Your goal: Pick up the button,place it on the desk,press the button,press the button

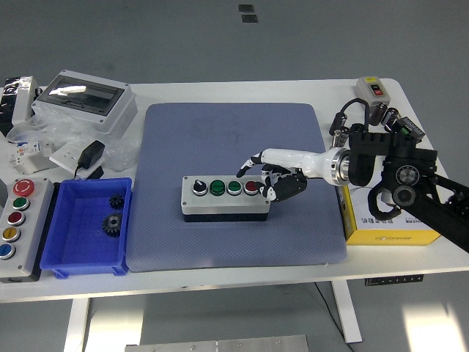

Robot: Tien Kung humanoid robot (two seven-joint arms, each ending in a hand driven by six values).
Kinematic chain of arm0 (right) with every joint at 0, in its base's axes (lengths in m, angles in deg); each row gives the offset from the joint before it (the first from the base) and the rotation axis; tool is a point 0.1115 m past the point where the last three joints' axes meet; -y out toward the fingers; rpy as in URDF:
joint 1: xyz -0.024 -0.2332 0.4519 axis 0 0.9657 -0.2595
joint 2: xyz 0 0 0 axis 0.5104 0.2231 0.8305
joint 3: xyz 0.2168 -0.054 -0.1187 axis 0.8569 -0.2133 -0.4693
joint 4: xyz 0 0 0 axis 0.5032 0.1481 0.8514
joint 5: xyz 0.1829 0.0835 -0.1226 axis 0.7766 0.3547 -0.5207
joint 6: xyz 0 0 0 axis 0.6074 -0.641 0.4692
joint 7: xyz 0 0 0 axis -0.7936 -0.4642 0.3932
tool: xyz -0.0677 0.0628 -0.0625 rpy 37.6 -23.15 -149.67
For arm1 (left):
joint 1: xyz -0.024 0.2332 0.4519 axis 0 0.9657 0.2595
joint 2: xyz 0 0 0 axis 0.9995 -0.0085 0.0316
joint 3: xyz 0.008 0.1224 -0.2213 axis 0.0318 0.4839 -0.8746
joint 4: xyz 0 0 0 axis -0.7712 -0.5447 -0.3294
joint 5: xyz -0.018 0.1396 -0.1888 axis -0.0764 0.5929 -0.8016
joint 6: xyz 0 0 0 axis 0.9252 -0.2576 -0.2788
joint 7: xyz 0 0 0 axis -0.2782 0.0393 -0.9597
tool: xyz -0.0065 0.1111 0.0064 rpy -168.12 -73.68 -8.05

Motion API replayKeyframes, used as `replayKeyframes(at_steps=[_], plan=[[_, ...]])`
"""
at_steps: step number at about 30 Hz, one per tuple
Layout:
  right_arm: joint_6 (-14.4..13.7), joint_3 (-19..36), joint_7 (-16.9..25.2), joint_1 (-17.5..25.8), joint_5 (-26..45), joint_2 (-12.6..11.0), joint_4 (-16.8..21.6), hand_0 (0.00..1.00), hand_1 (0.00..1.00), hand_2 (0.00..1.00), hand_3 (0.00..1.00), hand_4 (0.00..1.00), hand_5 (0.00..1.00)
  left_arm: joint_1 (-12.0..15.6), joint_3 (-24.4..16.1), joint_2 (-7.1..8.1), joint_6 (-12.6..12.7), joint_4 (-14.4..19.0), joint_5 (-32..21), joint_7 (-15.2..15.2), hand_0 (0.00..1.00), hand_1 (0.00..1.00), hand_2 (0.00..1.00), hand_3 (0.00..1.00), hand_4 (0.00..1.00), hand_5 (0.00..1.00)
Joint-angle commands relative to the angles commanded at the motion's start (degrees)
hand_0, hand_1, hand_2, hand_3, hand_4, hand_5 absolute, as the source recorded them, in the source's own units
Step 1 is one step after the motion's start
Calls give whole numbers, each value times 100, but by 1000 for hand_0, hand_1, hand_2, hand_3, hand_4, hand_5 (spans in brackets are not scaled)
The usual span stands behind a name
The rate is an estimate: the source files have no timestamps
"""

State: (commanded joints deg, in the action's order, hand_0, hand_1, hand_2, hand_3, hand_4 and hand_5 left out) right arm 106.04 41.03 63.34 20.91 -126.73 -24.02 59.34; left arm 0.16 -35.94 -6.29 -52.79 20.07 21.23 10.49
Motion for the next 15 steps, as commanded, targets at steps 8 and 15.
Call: replayKeyframes(at_steps=[8, 15], plan=[[-1051, 1076, 875, 972, -38, 428, -227, 2, 106, 255, 775, 253, 107, 18, 1, -44, -2, 0, 16, 8, 626, 539, 514, 581, 615, 181], [-2276, 2142, 1930, 2059, 475, 901, -509, 2, 144, 291, 777, 338, 190, 48, -56, -101, 10, 0, 55, 68, 626, 539, 514, 581, 616, 181]])
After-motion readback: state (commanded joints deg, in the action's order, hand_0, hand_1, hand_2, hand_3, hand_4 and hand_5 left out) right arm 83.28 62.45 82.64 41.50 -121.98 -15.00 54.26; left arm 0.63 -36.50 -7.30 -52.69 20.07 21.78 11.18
